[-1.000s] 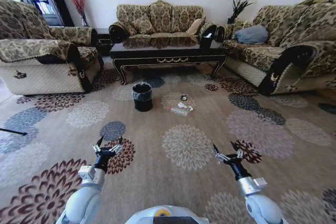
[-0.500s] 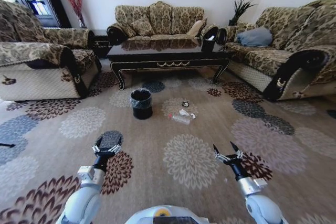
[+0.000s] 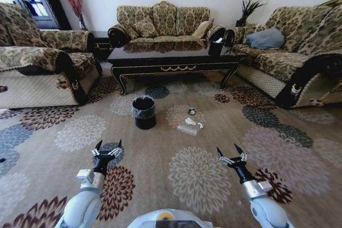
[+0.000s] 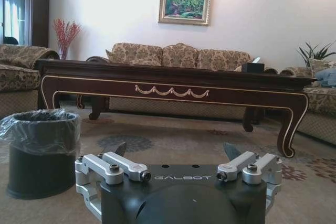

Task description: Move to the front of the table and pick up the trash from the floor, then place it into the trash bin.

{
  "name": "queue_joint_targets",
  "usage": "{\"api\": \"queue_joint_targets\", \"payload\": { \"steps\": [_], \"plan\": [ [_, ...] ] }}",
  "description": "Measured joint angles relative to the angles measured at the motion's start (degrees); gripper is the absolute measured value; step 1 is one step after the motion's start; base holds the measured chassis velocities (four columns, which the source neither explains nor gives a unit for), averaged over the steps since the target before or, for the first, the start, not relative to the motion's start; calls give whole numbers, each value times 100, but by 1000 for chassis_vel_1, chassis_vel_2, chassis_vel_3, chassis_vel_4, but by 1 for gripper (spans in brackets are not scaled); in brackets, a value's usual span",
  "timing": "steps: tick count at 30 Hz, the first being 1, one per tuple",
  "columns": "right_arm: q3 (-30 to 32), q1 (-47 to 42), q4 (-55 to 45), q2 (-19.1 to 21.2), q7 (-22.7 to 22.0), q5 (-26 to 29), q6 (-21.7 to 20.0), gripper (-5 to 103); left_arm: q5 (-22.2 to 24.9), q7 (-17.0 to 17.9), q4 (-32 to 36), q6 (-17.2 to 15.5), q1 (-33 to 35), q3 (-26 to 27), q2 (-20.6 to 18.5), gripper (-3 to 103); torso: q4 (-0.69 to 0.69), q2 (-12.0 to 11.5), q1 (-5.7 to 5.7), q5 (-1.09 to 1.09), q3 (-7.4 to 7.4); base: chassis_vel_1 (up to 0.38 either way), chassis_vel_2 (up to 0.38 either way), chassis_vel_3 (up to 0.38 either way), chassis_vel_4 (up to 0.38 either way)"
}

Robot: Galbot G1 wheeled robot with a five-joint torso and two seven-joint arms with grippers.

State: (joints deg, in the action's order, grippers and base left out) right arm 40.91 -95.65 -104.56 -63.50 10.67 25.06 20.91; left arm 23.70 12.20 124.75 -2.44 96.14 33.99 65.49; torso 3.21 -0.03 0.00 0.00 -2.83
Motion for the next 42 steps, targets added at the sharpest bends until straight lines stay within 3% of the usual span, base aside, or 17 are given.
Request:
{"api": "queue_joint_targets", "payload": {
  "steps": [17, 42],
  "plan": [
    [24, 63, 13, 158, -7, 63, -34, 100, -1, 55, -55, 15, -20, 35, 10, 100, 0, 0, 0, 0, -1, -171, 176, 176, -182],
    [-93, 149, 134, 82, -136, -176, 11, 100, -48, 140, -192, 7, -139, 37, -23, 100, 0, 1, 0, 0, -2, -170, 172, 177, -174]
  ]
}}
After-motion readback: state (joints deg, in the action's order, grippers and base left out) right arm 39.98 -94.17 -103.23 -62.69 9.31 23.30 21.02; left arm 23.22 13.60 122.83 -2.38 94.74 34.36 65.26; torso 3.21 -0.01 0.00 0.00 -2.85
